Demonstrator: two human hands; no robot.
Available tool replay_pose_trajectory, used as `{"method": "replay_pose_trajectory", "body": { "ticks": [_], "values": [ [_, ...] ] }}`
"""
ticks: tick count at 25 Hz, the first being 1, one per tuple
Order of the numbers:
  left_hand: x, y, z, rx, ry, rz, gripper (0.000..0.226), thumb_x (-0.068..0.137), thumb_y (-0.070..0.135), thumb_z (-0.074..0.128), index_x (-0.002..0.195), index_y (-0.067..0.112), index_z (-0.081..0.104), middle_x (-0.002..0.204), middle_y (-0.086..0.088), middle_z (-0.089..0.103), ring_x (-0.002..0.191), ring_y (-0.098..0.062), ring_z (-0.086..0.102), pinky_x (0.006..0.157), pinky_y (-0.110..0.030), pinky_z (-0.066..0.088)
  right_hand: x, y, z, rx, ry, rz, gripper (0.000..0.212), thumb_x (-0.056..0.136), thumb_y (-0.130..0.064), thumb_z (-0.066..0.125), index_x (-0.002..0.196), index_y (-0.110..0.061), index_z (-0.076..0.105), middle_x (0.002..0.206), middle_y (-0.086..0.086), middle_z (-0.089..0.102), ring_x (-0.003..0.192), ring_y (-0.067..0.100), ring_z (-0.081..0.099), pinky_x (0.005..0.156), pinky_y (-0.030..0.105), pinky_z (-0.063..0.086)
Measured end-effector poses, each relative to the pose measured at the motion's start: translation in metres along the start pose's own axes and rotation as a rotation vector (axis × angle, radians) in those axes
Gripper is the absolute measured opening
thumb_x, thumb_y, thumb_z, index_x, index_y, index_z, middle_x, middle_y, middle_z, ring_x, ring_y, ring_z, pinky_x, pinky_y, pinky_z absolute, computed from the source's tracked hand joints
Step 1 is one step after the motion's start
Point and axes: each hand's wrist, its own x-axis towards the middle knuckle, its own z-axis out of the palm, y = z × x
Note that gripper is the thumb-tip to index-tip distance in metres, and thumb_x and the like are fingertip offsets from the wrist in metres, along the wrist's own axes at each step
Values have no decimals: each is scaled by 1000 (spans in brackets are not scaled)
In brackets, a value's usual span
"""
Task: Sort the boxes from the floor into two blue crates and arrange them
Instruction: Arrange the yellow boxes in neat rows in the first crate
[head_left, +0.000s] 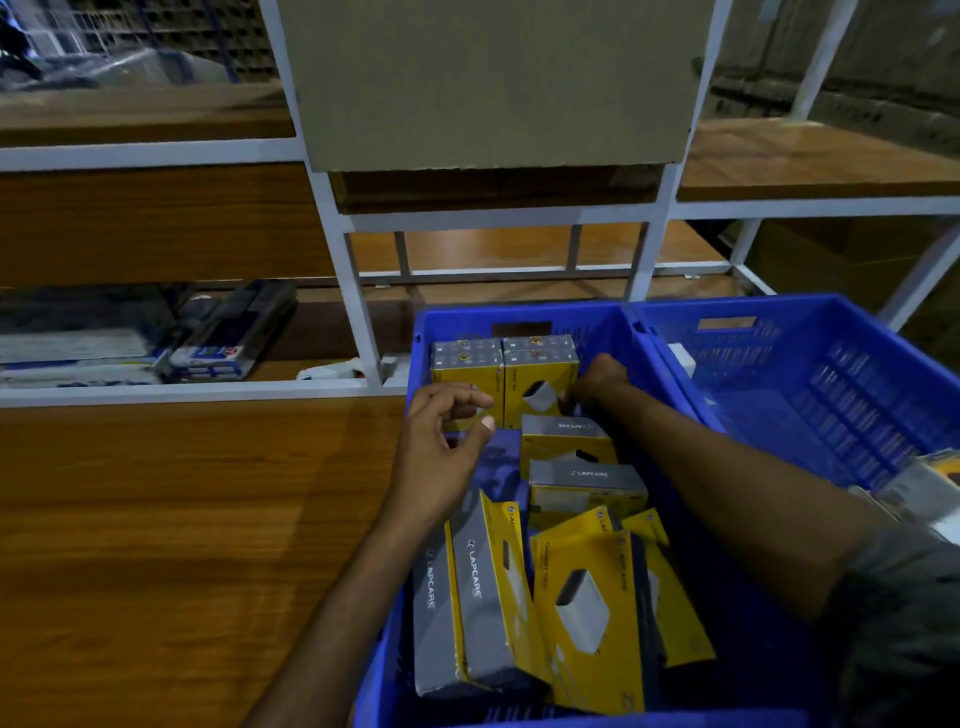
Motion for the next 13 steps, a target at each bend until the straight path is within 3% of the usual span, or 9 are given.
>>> {"method": "replay_pose_trajectory", "body": {
  "ticks": [3, 5, 8, 12, 13],
  "values": [
    [-1, -2, 1, 7, -38, 1, 18, 92, 5, 72, 102, 19, 70, 118, -1, 59, 109, 0, 61, 87, -8, 47, -21, -8, -25, -137, 38, -77, 29, 83, -19, 81, 103, -7, 65, 109, 13, 70, 96, 28, 69, 83, 40, 61],
    [-1, -3, 1, 24, -70, 4, 18, 92, 7, 71, 101, 22, 69, 117, 0, 60, 108, 3, 59, 86, -7, 46, -42, -6, -34, -265, -69, -245, 28, 80, -22, 84, 101, -13, 68, 105, 6, 71, 91, 22, 67, 83, 42, 61],
    [-2, -4, 3, 65, -108, 0, 17, 93, 10, 71, 103, 24, 70, 118, 3, 59, 107, 2, 60, 85, -9, 49, -71, 5, -27, -543, -284, -438, 51, 80, -21, 84, 125, -22, 59, 120, 0, 64, 105, 23, 62, 87, 40, 57],
    [-4, -3, 2, 60, -117, -5, 19, 93, 12, 71, 101, 29, 68, 119, 3, 60, 109, -3, 61, 87, -13, 51, -73, 13, -14, -634, -141, -543, 78, 84, -24, 81, 150, -22, 40, 128, 5, 63, 113, 28, 62, 76, 35, 50],
    [-4, -2, 2, 54, -116, -13, 20, 93, 12, 71, 101, 29, 68, 119, 4, 60, 110, -3, 61, 87, -16, 51, -72, 15, -14, -631, -119, -554, 76, 85, -24, 80, 150, -22, 41, 126, 4, 64, 112, 27, 62, 75, 35, 49]
  ]
}}
